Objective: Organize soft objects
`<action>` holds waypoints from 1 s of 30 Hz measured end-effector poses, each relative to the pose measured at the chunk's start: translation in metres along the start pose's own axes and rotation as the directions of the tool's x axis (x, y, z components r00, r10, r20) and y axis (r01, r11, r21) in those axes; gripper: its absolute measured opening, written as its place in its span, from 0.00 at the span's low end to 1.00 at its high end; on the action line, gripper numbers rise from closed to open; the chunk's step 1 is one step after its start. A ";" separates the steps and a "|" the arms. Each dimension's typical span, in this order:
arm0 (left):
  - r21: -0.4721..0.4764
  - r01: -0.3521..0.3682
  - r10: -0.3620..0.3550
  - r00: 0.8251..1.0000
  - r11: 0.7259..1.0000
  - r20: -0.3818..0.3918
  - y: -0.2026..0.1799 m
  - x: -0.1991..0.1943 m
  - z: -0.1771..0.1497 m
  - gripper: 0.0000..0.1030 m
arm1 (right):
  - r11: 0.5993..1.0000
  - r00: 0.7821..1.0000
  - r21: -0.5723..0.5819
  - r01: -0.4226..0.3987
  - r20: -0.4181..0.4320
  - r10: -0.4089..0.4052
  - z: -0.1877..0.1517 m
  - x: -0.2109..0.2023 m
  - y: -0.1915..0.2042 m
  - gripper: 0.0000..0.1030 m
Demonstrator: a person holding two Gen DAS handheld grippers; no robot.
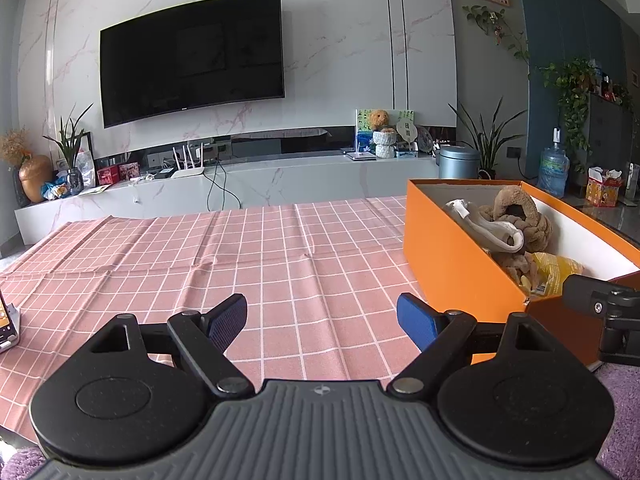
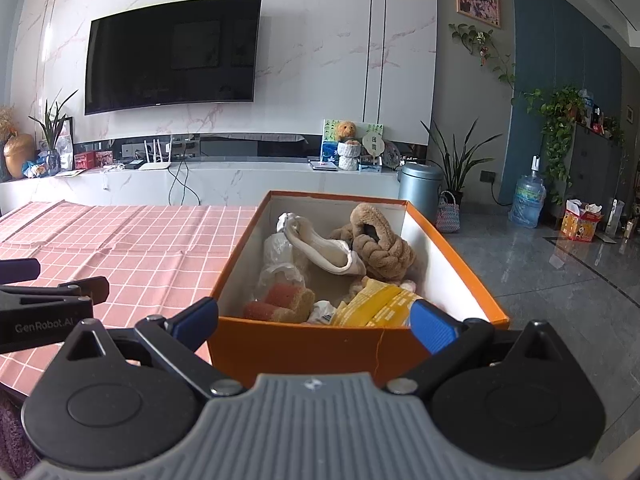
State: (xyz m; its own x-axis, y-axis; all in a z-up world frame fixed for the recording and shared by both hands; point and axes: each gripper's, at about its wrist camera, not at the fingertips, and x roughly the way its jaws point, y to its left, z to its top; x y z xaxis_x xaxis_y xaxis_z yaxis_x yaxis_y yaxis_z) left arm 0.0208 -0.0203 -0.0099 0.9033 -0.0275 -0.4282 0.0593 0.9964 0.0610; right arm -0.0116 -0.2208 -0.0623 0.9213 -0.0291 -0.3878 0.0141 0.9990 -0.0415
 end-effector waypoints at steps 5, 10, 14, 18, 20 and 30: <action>0.002 -0.001 0.001 1.000 1.000 0.001 -0.001 -0.001 0.001 0.96 | 1.000 1.000 0.008 0.006 0.001 -0.006 0.000 -0.001 -0.002 0.97; 0.002 -0.002 0.002 1.000 1.000 0.001 -0.001 -0.001 0.001 0.96 | 1.000 1.000 0.012 0.010 0.000 -0.010 0.000 0.000 -0.003 0.97; 0.000 -0.003 0.003 1.000 1.000 -0.002 -0.001 -0.001 0.001 0.96 | 1.000 1.000 0.012 0.009 0.000 -0.009 0.000 0.000 -0.003 0.97; -0.001 -0.003 0.003 1.000 1.000 -0.003 -0.002 -0.001 0.000 0.96 | 1.000 1.000 0.012 0.005 -0.004 -0.005 -0.001 0.001 -0.003 0.97; -0.001 -0.003 0.003 1.000 1.000 -0.003 -0.002 -0.001 0.000 0.96 | 1.000 1.000 0.011 0.006 -0.005 -0.006 -0.002 0.001 -0.002 0.97; -0.003 0.000 -0.001 1.000 1.000 -0.008 -0.004 -0.001 0.000 0.96 | 1.000 1.000 0.012 0.006 -0.006 -0.006 -0.002 0.001 -0.002 0.97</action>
State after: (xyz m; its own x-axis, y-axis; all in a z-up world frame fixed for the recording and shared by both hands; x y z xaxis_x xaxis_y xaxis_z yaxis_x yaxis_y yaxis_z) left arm 0.0193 -0.0241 -0.0100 0.8998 -0.0274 -0.4355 0.0583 0.9966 0.0577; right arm -0.0111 -0.2231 -0.0644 0.9189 -0.0348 -0.3930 0.0241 0.9992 -0.0322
